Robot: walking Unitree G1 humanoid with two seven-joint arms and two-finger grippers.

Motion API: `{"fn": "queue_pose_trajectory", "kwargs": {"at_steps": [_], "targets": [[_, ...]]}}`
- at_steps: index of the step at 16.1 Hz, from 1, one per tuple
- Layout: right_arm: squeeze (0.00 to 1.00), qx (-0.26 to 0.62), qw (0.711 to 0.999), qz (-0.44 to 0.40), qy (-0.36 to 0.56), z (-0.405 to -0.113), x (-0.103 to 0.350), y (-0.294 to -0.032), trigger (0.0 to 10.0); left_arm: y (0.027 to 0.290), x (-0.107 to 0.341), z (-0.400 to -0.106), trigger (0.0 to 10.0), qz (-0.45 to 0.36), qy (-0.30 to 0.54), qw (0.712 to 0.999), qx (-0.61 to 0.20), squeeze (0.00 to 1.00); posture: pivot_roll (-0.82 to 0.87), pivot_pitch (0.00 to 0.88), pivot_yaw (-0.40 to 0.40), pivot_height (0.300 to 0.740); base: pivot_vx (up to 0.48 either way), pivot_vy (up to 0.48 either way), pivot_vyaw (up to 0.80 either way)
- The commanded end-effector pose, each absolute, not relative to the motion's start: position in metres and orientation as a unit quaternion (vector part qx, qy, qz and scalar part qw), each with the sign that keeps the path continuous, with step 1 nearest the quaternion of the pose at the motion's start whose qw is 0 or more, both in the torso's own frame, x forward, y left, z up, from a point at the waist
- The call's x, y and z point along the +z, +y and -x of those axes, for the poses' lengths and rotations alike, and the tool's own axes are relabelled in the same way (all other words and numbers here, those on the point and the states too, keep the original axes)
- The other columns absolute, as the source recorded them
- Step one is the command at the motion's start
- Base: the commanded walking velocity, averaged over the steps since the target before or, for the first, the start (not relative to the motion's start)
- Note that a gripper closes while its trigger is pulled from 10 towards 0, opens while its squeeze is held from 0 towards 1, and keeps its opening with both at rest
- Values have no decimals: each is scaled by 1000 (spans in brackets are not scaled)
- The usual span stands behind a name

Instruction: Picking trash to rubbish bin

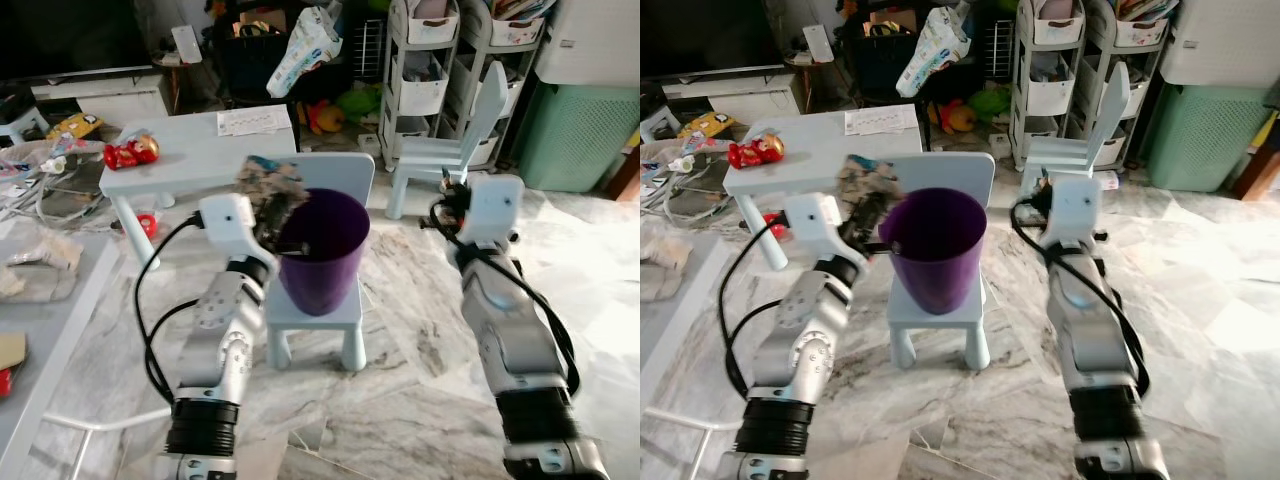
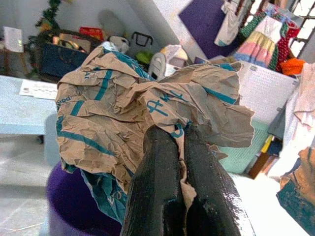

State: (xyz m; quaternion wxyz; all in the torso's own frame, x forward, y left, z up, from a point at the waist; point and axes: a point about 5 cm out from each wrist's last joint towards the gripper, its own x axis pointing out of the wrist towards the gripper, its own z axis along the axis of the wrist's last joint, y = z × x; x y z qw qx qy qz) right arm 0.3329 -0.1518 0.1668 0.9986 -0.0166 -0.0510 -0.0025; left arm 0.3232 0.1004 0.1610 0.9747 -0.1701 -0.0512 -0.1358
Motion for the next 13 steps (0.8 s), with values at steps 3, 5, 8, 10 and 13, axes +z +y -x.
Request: {"fn": "queue_pose_trajectory", "kwargs": {"at_steps": [3,5,8,10,13], "targets": [[0,28,998,20,-45,-326,164,-136,0,104,163,-323,0,164,-56,976,-134,0,2,48,18,740,480,0,0],[0,53,998,20,-42,-322,161,-128,0,104,162,-323,0,162,-54,976,-134,0,2,48,18,740,480,0,0],[0,62,997,21,-35,-319,158,-124,0,102,160,-321,0,162,-51,976,-136,0,4,49,17,740,480,0,0],[0,61,997,22,-35,-320,158,-125,0,100,158,-320,0,163,-46,976,-139,0,4,49,17,740,480,0,0],[0,63,997,22,-32,-320,158,-126,0,97,153,-317,0,160,-37,976,-142,0,5,52,16,740,480,0,0]]}}
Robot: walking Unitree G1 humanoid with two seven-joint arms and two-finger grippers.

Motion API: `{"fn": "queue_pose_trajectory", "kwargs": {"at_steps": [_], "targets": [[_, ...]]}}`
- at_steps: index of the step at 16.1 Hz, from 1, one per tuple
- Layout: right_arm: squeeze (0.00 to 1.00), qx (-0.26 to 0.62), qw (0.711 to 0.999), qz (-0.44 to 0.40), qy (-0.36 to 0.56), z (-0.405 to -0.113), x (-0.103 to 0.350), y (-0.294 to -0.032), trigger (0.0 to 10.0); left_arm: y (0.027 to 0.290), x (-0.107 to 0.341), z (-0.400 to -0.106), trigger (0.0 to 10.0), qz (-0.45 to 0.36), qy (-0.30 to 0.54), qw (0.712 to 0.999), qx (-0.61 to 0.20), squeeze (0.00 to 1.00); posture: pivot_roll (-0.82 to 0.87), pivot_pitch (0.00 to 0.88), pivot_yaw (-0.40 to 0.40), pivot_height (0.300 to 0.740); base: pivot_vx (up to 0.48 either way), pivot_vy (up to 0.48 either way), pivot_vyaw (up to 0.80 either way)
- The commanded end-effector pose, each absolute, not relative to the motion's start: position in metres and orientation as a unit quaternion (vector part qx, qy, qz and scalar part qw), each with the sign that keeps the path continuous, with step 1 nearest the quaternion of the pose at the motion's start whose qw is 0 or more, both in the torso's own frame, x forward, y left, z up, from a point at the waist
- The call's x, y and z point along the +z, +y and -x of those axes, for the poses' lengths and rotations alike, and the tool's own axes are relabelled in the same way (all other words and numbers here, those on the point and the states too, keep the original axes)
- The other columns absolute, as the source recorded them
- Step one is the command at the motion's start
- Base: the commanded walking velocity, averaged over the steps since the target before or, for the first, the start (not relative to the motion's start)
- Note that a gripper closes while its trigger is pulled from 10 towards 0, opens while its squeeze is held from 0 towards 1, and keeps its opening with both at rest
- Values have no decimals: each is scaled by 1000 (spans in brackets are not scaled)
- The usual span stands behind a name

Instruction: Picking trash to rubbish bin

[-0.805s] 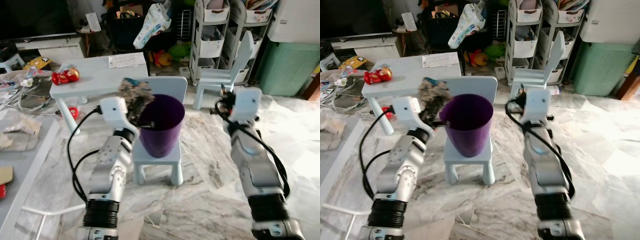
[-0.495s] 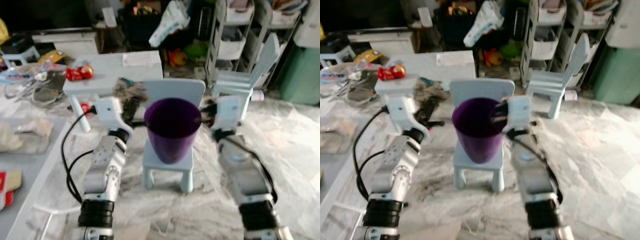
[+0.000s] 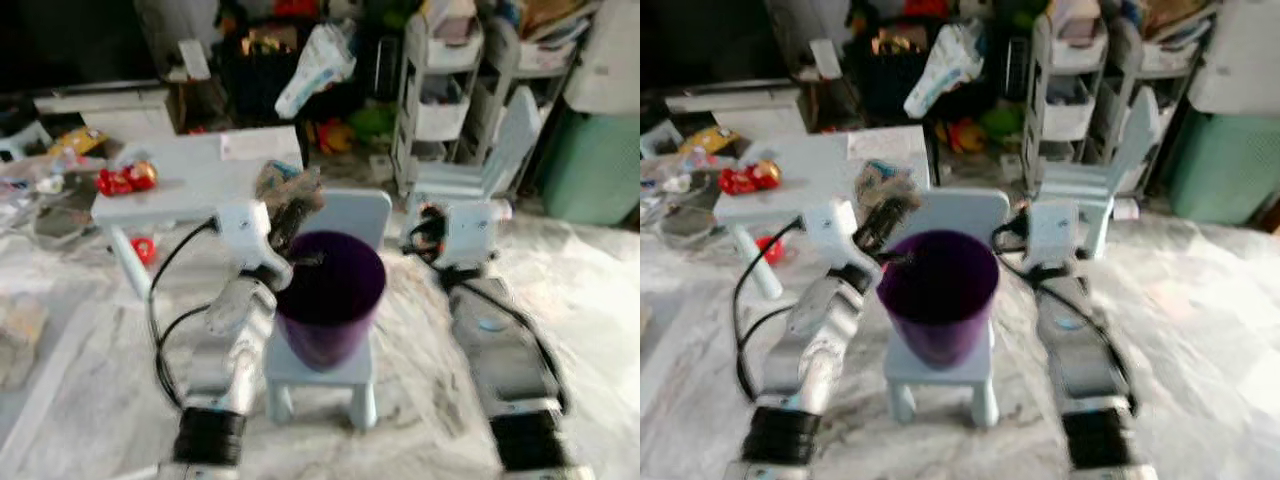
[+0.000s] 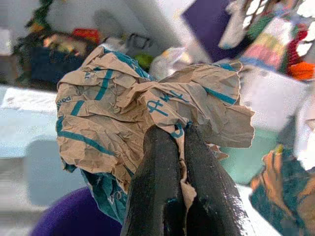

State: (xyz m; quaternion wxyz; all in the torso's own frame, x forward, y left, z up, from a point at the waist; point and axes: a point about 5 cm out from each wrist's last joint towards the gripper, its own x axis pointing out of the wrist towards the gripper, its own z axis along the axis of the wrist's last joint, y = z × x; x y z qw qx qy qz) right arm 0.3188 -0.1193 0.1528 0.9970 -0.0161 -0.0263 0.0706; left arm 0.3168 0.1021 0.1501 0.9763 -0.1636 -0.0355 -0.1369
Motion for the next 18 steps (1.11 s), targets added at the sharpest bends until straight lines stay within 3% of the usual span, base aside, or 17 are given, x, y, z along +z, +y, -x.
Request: {"fn": "queue_pose_trajectory", "kwargs": {"at_steps": [1,3,6,11,17,18], "targets": [[0,66,997,21,-31,-319,157,-125,0,98,152,-317,0,159,-35,977,-140,0,5,52,16,740,480,0,0],[0,82,996,16,-27,-317,155,-122,0,100,147,-315,0,149,-27,979,-136,0,9,50,13,740,480,0,0],[0,103,994,10,-23,-316,153,-117,0,111,136,-309,0,112,-21,988,-106,0,13,47,13,740,0,0,0],[0,185,982,11,-29,-312,150,-97,0,152,98,-285,0,-16,7,1000,-15,0,50,46,12,740,0,0,0],[0,211,977,-30,-25,-316,144,-95,0,181,73,-232,0,-66,59,996,-19,0,106,79,39,740,0,0,0],[0,211,977,-7,-30,-319,142,-98,0,185,71,-222,0,-69,69,995,-21,0,124,92,54,740,0,0,0]]}}
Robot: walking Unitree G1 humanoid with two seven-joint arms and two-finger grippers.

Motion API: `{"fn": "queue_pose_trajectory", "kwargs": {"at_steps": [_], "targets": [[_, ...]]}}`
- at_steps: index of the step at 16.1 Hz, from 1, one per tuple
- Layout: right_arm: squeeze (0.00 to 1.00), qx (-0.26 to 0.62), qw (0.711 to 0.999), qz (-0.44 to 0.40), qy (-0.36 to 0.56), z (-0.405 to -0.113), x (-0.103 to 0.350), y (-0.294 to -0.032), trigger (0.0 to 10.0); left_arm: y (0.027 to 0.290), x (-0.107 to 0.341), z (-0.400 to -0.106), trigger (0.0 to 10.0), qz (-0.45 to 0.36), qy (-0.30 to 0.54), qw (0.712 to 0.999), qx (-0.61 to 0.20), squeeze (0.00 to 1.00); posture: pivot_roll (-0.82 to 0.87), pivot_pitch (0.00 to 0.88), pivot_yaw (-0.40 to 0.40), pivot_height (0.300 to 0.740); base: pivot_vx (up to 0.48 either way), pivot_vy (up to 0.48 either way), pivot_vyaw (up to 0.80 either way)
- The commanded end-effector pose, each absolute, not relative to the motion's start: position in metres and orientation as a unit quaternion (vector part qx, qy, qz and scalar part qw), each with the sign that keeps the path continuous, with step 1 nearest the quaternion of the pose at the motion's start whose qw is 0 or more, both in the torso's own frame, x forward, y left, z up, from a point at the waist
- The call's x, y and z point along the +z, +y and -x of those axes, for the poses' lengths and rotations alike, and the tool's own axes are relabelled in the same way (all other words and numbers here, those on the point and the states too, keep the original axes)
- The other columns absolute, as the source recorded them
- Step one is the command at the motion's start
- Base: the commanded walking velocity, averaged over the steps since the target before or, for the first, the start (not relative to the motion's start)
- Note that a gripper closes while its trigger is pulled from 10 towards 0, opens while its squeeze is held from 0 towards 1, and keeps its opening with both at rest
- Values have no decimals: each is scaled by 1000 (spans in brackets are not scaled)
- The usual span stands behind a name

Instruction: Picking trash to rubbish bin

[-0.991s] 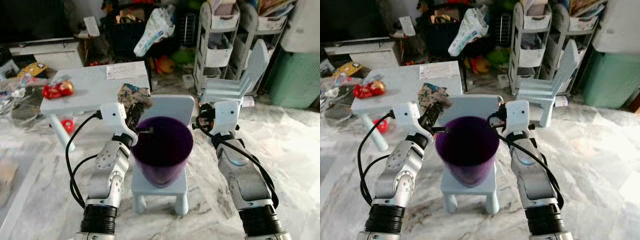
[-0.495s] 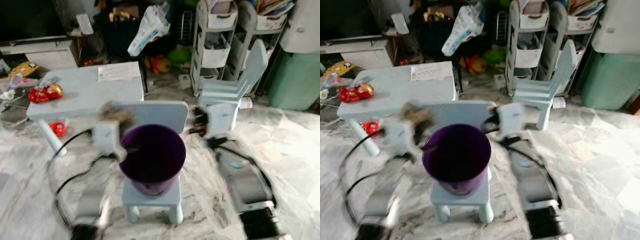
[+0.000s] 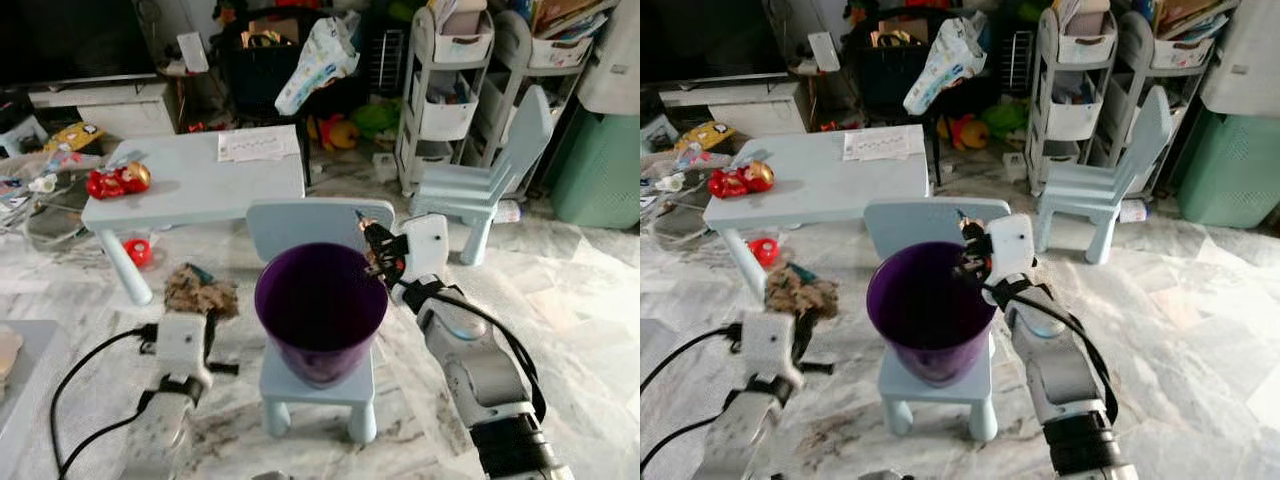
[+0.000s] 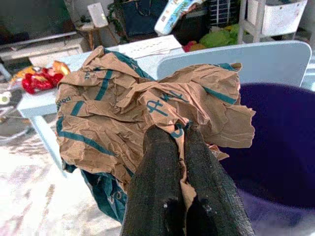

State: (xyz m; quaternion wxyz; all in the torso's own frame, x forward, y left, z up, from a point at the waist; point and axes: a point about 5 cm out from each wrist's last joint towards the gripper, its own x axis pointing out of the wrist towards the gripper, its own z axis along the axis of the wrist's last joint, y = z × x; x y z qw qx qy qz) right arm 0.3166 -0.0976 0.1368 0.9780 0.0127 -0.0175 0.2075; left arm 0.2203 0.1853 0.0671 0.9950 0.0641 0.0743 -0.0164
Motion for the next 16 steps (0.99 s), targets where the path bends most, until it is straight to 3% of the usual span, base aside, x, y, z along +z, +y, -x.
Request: {"fn": "queue_pose_trajectory", "kwargs": {"at_steps": [1,6,9,12,16], "targets": [[0,202,979,0,-30,-321,141,-102,0,188,71,-217,0,-70,73,995,-20,0,134,95,58,740,0,0,475],[0,172,985,6,-26,-328,134,-109,0,191,78,-209,0,-74,82,993,-42,0,164,108,80,740,0,0,753],[0,126,992,3,-22,-338,128,-122,0,183,78,-205,0,-79,101,987,-100,0,177,107,91,740,0,0,0],[0,47,998,-7,37,-350,106,-147,0,182,73,-199,0,-74,128,979,-138,0,193,110,101,740,0,0,0],[0,56,992,17,113,-348,75,-153,0,177,73,-207,0,-65,130,978,-150,0,181,108,98,740,0,0,0]]}}
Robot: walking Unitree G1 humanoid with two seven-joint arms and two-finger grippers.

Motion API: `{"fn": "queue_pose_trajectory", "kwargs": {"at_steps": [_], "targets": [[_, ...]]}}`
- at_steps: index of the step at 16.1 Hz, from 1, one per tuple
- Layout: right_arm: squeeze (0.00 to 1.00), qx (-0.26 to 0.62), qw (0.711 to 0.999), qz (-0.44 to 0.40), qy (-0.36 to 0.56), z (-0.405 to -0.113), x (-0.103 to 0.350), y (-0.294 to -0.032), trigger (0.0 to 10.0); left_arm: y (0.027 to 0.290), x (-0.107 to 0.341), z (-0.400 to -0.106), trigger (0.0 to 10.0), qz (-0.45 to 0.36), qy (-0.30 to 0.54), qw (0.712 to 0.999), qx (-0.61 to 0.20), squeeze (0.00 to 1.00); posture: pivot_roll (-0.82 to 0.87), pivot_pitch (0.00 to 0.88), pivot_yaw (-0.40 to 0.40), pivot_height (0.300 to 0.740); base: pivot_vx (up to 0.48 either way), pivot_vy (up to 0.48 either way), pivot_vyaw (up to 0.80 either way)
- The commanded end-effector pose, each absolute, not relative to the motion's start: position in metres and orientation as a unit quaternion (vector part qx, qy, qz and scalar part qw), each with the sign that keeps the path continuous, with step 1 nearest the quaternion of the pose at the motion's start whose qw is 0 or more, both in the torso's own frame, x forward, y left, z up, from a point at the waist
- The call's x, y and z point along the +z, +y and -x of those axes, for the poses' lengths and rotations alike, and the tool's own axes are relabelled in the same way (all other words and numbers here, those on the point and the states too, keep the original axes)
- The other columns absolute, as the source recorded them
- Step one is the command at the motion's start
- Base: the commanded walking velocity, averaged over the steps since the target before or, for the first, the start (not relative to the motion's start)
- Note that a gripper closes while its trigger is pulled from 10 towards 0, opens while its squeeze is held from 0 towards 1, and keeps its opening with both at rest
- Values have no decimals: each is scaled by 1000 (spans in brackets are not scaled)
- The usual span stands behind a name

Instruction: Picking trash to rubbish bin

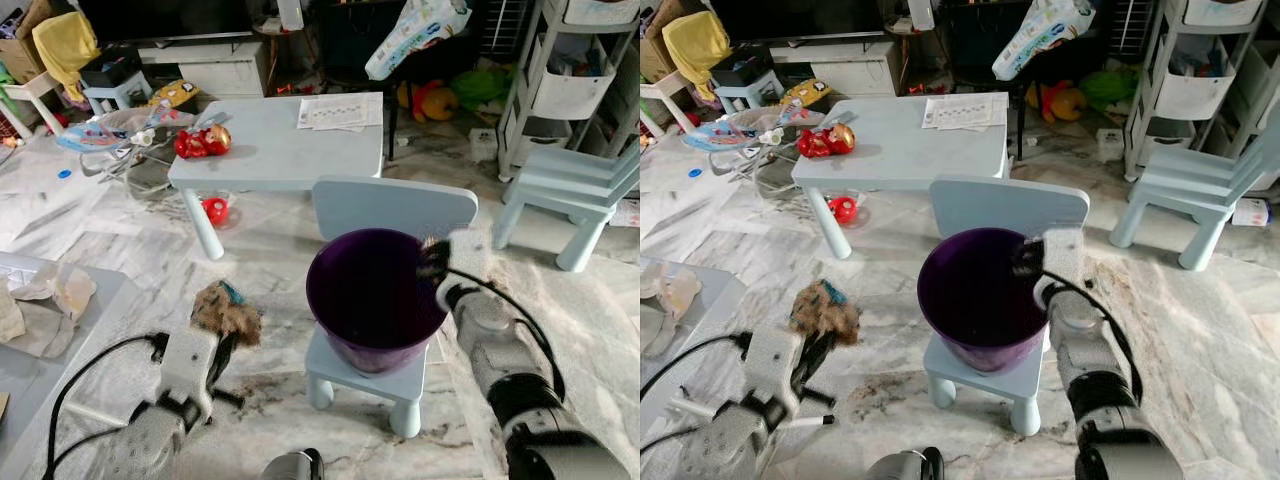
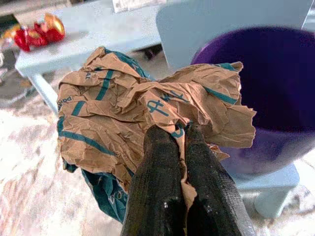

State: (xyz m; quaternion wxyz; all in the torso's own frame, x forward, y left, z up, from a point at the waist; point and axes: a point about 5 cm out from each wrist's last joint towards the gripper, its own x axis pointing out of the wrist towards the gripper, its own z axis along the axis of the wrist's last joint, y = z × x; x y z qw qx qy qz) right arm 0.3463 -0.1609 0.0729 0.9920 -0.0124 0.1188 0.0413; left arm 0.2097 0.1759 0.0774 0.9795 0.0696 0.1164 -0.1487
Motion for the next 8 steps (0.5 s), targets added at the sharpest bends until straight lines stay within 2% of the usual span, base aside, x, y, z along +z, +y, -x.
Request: {"fn": "queue_pose_trajectory", "kwargs": {"at_steps": [1,6,8], "targets": [[0,75,988,16,135,-345,66,-151,0,175,75,-211,0,-62,126,978,-153,0,182,107,96,740,0,0,0],[0,120,986,19,111,-349,71,-130,0,174,76,-212,0,-58,123,979,-154,0,180,110,95,740,0,0,0],[0,120,983,23,136,-344,60,-126,0,170,75,-213,0,-55,124,978,-160,0,179,109,92,740,0,0,0]]}}
